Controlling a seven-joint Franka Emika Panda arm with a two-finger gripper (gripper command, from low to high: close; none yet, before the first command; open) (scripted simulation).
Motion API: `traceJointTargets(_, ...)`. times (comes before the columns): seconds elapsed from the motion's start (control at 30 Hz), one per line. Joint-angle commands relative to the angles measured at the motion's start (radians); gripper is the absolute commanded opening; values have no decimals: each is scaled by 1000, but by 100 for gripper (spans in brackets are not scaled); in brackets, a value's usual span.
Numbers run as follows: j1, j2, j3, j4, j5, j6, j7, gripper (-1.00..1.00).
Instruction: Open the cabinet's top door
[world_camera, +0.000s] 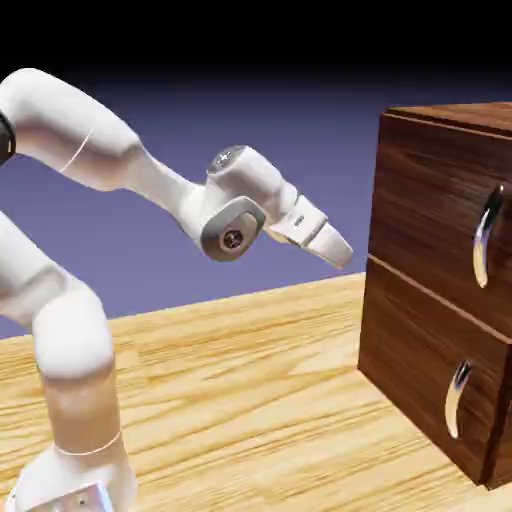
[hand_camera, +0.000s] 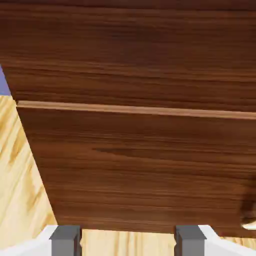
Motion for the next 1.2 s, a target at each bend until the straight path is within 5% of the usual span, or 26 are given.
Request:
traceJointTargets(0.0,18,-10,-21,10,-44,-1,-20,0)
traceJointTargets(1.17,629,-346,-738,369,-1566,-22,-734,0)
